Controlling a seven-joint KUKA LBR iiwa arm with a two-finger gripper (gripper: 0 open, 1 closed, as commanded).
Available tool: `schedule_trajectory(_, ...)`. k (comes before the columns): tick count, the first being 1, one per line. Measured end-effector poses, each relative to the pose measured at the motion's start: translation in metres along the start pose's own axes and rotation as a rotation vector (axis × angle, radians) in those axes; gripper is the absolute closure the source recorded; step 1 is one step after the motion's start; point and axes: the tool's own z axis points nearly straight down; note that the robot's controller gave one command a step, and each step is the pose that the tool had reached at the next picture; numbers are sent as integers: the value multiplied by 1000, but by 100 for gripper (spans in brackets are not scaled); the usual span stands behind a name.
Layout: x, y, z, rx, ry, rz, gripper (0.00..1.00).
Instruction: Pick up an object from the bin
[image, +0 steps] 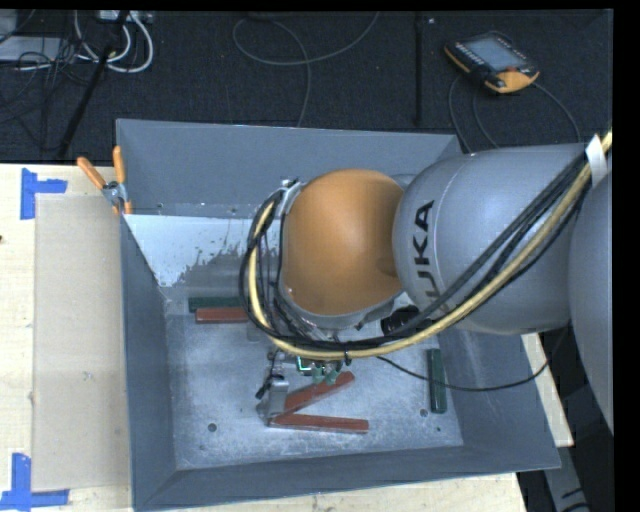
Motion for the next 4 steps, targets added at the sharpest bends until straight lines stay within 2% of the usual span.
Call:
schedule_trajectory(1, -2, -1, -3, -1, -7, 4, 0)
schedule_trajectory(2, 18, -37, 51, -2, -12, -51, 0)
schedule_trajectory(3, 5, -55, 110, -1, -10, -73, 0)
schedule_trajectory(4, -7, -109, 118, -1, -8, -6, 100)
